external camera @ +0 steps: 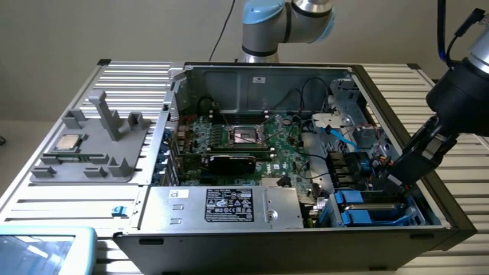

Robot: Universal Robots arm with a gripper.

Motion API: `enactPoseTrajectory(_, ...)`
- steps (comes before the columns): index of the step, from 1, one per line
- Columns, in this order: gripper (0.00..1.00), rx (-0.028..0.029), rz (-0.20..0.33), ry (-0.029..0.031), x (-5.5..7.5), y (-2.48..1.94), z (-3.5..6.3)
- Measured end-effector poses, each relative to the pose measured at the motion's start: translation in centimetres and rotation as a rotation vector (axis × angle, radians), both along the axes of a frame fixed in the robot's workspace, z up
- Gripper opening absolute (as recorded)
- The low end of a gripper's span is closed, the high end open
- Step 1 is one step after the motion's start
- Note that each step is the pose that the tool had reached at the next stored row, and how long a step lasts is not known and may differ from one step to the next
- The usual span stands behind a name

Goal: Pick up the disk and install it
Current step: 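Insert the first disk wire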

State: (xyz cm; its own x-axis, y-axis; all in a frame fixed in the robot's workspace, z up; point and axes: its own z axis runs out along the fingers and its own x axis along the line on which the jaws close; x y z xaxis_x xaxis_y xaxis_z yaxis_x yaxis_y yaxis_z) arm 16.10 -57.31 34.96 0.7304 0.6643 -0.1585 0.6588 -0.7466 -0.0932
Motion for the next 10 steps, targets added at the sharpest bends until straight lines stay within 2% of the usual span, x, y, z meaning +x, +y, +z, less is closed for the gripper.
enactPoseTrajectory(3, 0.50, 0.0042, 0.000, -0.0008, 0.01, 0.00, 0.15)
enactPoseTrajectory(6, 0.50, 0.0140, 0.000, -0.0024, 0.00, 0.00, 0.67)
enactPoseTrajectory(8, 0.50, 0.0254, 0.000, -0.0036, 0.02, 0.00, 0.90)
enactPoseTrajectory(10, 0.50, 0.0428, 0.000, -0.0041, 0.04, 0.00, 1.00)
